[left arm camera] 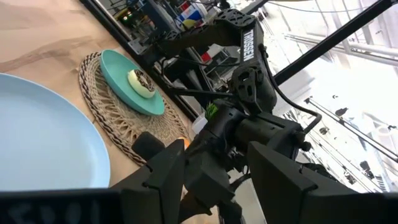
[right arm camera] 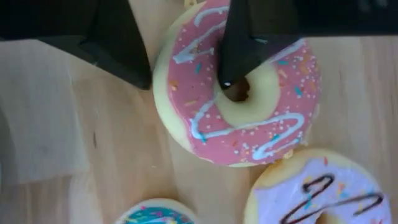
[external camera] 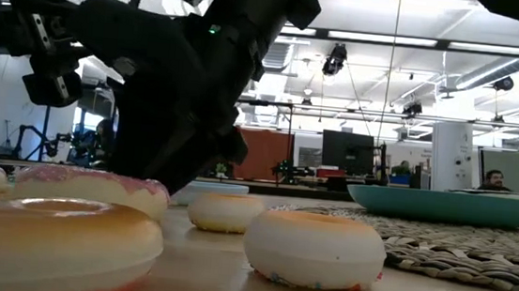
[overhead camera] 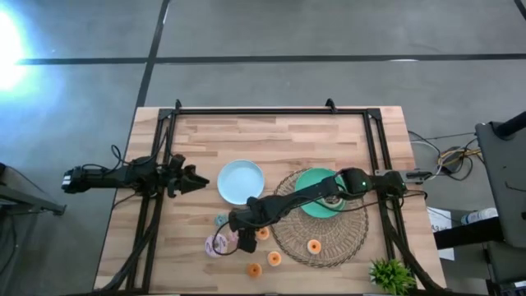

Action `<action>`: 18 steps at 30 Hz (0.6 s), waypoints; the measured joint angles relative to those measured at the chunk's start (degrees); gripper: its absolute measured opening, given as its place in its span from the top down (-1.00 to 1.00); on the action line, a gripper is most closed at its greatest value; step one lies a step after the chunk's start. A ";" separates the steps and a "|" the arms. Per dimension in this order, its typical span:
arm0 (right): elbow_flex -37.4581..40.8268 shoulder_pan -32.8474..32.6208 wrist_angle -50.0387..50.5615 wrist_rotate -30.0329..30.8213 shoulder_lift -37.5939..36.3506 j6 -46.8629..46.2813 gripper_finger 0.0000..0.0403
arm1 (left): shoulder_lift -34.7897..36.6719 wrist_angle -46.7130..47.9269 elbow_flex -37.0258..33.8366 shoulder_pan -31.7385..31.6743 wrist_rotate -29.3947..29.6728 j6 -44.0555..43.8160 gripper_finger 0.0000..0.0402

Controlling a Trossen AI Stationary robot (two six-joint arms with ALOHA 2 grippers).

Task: Pick & Place donuts
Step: Put the large pink donut onto the green plate

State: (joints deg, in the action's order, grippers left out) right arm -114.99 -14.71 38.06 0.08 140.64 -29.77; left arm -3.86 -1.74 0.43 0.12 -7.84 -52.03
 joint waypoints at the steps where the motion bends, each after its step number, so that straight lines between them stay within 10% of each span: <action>1: -0.32 0.08 0.26 -0.07 -0.01 -0.82 0.28 | 0.00 0.00 0.00 0.00 -0.01 -0.01 0.25; 8: -5.69 0.48 5.71 0.45 -0.38 0.42 0.89 | 0.00 0.00 0.00 0.02 -0.02 -0.01 0.25; 18: -6.47 1.43 36.14 12.04 -8.61 -2.51 0.88 | 0.02 -0.20 -0.02 0.07 -0.04 -0.02 0.25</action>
State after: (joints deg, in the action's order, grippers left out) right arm -121.46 -13.27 74.20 12.11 132.03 -32.29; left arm -3.84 -1.93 0.40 0.19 -7.88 -52.05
